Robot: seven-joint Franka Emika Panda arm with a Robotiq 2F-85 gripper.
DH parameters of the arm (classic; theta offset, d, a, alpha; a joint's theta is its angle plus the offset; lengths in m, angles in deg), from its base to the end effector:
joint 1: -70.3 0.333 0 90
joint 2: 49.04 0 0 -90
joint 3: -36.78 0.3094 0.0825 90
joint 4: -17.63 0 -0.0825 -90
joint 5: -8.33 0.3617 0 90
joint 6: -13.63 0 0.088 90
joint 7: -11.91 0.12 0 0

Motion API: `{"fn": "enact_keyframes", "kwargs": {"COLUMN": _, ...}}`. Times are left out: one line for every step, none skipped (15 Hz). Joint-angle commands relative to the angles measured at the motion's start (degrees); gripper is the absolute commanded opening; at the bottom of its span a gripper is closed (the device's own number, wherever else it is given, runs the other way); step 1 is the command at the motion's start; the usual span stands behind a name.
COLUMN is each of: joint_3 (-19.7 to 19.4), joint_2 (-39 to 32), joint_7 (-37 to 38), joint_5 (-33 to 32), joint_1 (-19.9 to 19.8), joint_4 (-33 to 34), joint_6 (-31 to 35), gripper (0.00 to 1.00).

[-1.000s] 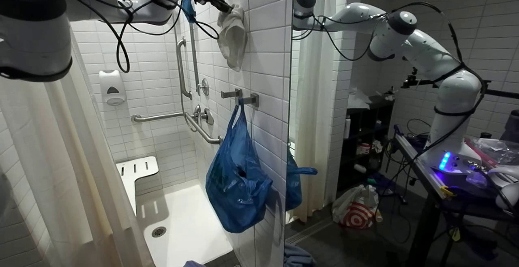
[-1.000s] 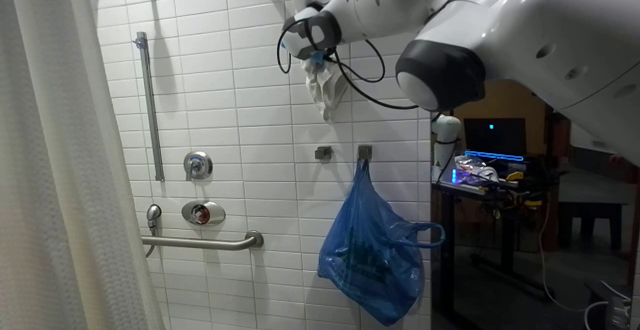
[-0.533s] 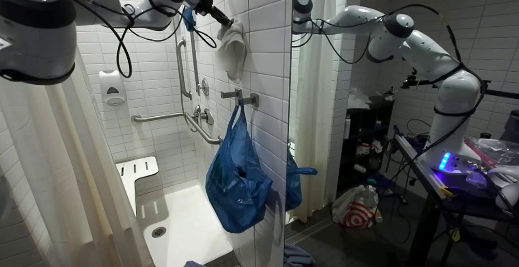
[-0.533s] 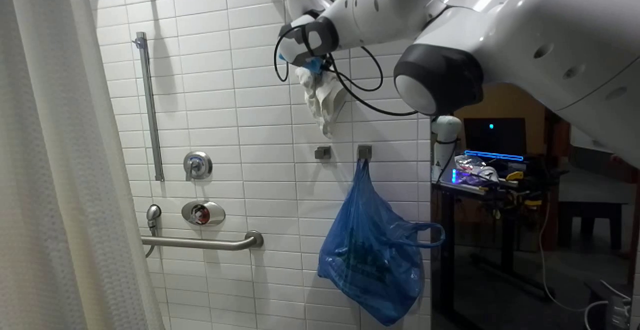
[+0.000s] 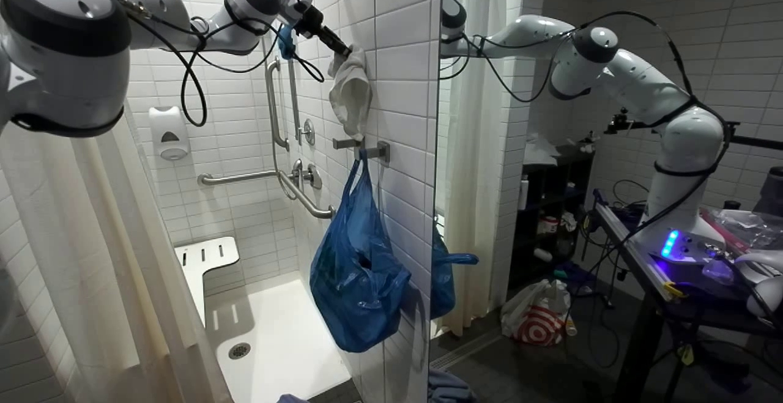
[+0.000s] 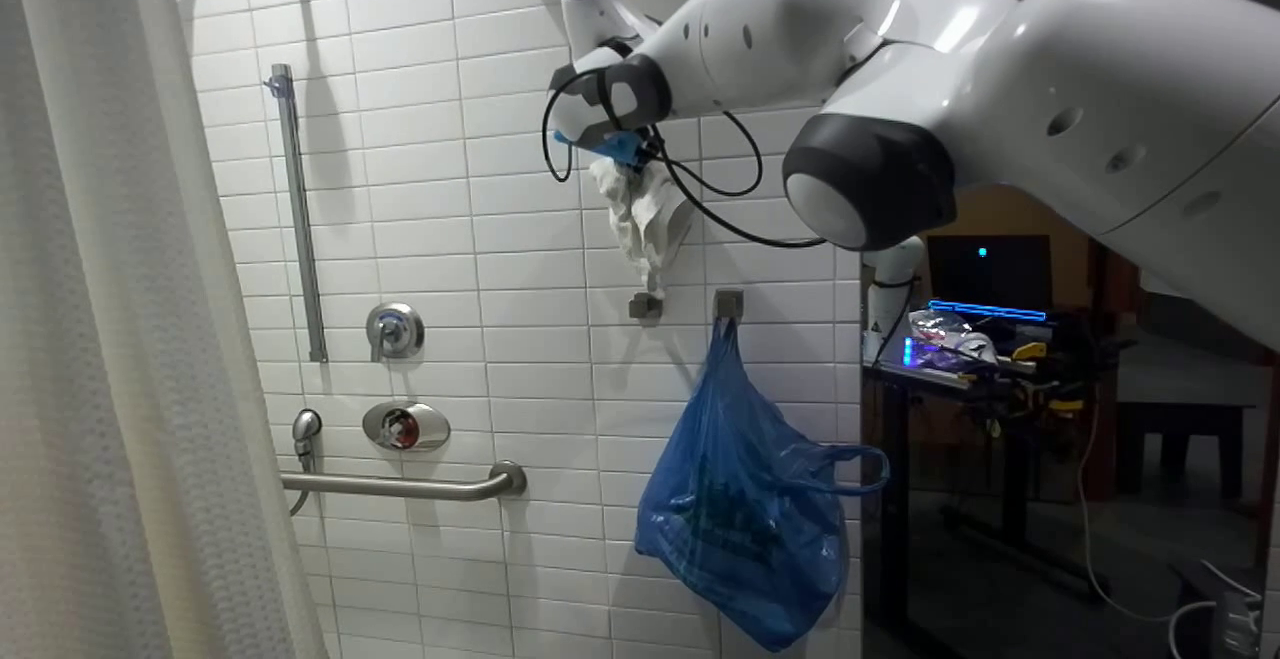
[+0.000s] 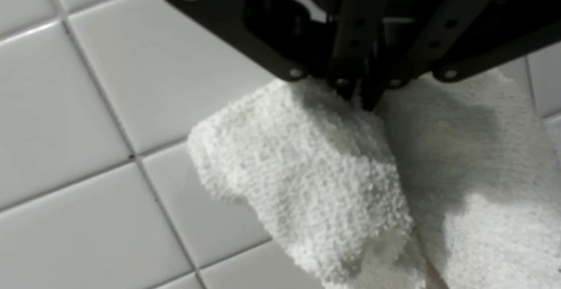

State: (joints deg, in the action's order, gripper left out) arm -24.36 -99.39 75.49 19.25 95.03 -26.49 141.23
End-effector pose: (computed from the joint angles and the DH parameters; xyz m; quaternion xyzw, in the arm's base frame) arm 0.7534 -0.0382 0.6249 0.7213 -0.4960 0.4768 0.0797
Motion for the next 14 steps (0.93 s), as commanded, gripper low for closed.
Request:
{"fn": "enact_keyframes", "kwargs": {"joint_3": 0.09, "joint_2": -3.56, "joint_7": -0.54, "joint_5": -0.21, "joint_1": -5.07, "joint_4": 4.08, "joint_6": 0.27, "gripper": 0.02}}
{"fn": "enact_keyframes", "kwargs": {"joint_3": 0.09, "joint_2": -3.80, "joint_7": -0.49, "joint_5": -0.24, "joint_1": -5.20, "joint_4": 4.69, "joint_6": -0.11, "gripper": 0.02}}
{"fn": "enact_keyframes", "kwargs": {"joint_3": -0.06, "joint_2": -3.71, "joint_7": -0.62, "joint_5": -0.40, "joint_1": -5.04, "joint_4": 4.78, "joint_6": -0.52, "gripper": 0.02}}
{"fn": "enact_keyframes", "kwargs": {"joint_3": 0.06, "joint_2": -4.08, "joint_7": -0.56, "joint_5": -0.36, "joint_1": -5.33, "joint_4": 5.53, "joint_6": -0.73, "gripper": 0.02}}
{"fn": "enact_keyframes", "kwargs": {"joint_3": -0.11, "joint_2": -4.03, "joint_7": -0.68, "joint_5": -0.51, "joint_1": -5.16, "joint_4": 5.53, "joint_6": -0.86, "gripper": 0.02}}
{"fn": "enact_keyframes", "kwargs": {"joint_3": -0.11, "joint_2": -4.17, "joint_7": -0.64, "joint_5": -0.55, "joint_1": -5.18, "joint_4": 5.89, "joint_6": -0.68, "gripper": 0.02}}
{"fn": "enact_keyframes", "kwargs": {"joint_3": -0.24, "joint_2": -4.01, "joint_7": -0.73, "joint_5": -0.72, "joint_1": -4.96, "joint_4": 5.79, "joint_6": -0.53, "gripper": 0.02}}
{"fn": "enact_keyframes", "kwargs": {"joint_3": -0.32, "joint_2": -3.81, "joint_7": -0.77, "joint_5": -0.88, "joint_1": -4.67, "joint_4": 5.60, "joint_6": -0.03, "gripper": 0.02}}
{"fn": "enact_keyframes", "kwargs": {"joint_3": -0.43, "joint_2": -3.57, "joint_7": -0.76, "joint_5": -1.06, "joint_1": -4.29, "joint_4": 5.29, "joint_6": 0.41, "gripper": 0.02}}
{"fn": "enact_keyframes", "kwargs": {"joint_3": -0.64, "joint_2": -3.22, "joint_7": -0.84, "joint_5": -1.29, "joint_1": -3.76, "joint_4": 4.82, "joint_6": 1.01, "gripper": 0.02}}
{"fn": "enact_keyframes", "kwargs": {"joint_3": -0.71, "joint_2": -3.09, "joint_7": -0.85, "joint_5": -1.43, "joint_1": -3.45, "joint_4": 4.60, "joint_6": 1.46, "gripper": 0.02}}
{"fn": "enact_keyframes", "kwargs": {"joint_3": -0.93, "joint_2": -2.75, "joint_7": -1.00, "joint_5": -1.74, "joint_1": -2.97, "joint_4": 4.09, "joint_6": 1.99, "gripper": 0.02}}
{"fn": "enact_keyframes", "kwargs": {"joint_3": -1.08, "joint_2": -2.62, "joint_7": -1.04, "joint_5": -2.05, "joint_1": -2.55, "joint_4": 3.79, "joint_6": 2.71, "gripper": 0.02}}
{"fn": "enact_keyframes", "kwargs": {"joint_3": -1.37, "joint_2": -2.30, "joint_7": -1.17, "joint_5": -2.56, "joint_1": -1.76, "joint_4": 3.06, "joint_6": 3.66, "gripper": 0.02}}
